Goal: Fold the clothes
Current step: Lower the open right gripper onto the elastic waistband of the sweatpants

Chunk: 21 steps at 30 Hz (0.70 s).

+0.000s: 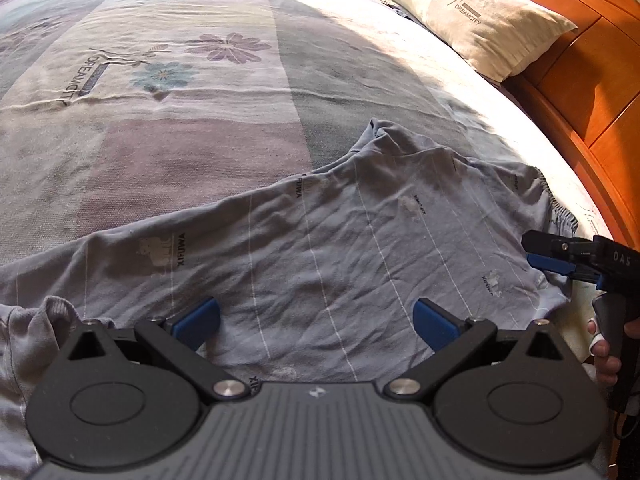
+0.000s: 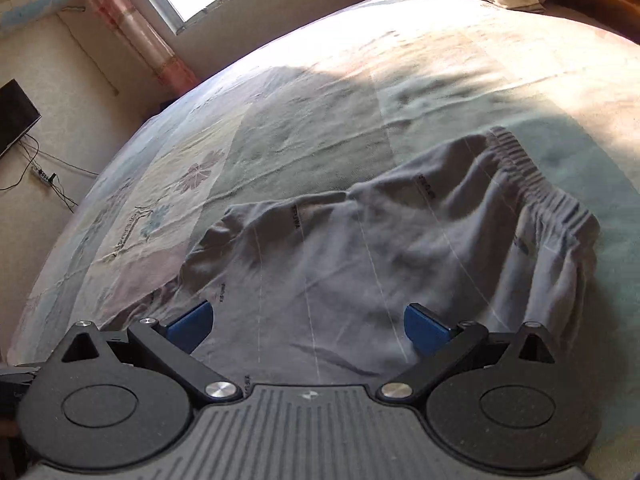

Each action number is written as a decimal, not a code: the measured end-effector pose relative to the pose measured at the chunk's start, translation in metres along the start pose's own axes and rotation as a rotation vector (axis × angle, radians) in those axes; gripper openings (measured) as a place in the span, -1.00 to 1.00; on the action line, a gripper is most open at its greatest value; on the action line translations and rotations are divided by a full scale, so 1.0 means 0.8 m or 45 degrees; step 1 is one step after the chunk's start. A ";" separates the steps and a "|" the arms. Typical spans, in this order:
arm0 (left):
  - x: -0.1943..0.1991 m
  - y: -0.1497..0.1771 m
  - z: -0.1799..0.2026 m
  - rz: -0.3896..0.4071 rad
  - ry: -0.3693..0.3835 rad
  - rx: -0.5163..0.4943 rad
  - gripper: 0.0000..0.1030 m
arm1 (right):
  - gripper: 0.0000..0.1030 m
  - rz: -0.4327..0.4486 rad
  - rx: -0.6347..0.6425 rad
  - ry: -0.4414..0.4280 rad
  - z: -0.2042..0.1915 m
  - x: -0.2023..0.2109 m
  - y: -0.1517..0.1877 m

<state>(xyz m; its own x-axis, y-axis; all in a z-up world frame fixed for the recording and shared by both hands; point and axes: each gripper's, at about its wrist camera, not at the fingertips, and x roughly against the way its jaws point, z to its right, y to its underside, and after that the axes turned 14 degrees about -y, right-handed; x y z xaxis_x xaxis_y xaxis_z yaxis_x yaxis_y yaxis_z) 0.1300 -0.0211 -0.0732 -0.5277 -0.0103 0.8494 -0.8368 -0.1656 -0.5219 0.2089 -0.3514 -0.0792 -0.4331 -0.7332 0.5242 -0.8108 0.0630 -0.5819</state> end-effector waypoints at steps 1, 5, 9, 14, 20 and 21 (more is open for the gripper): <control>0.001 -0.002 0.002 -0.010 -0.011 -0.011 0.98 | 1.00 0.010 -0.015 0.013 0.001 0.006 0.006; 0.015 -0.002 0.020 0.001 -0.036 -0.110 0.98 | 1.00 0.022 -0.046 0.048 -0.006 0.025 0.021; 0.023 0.008 0.040 0.003 -0.037 -0.212 0.98 | 1.00 -0.063 0.060 0.020 -0.028 0.018 0.040; 0.012 0.022 0.046 -0.056 -0.052 -0.242 0.98 | 1.00 -0.084 0.105 0.030 -0.035 0.025 0.061; 0.010 0.021 0.047 -0.047 -0.054 -0.235 0.98 | 1.00 0.122 -0.030 -0.016 0.000 0.090 0.038; 0.010 0.022 0.048 -0.043 -0.058 -0.242 0.98 | 1.00 0.142 -0.045 -0.030 0.005 0.094 0.032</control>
<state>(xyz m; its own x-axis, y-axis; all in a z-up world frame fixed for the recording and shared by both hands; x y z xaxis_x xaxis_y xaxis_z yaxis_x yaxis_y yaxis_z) 0.1169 -0.0616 -0.0727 -0.4954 -0.0530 0.8671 -0.8686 0.0226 -0.4949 0.1575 -0.4077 -0.0573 -0.5123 -0.7361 0.4424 -0.7718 0.1686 -0.6132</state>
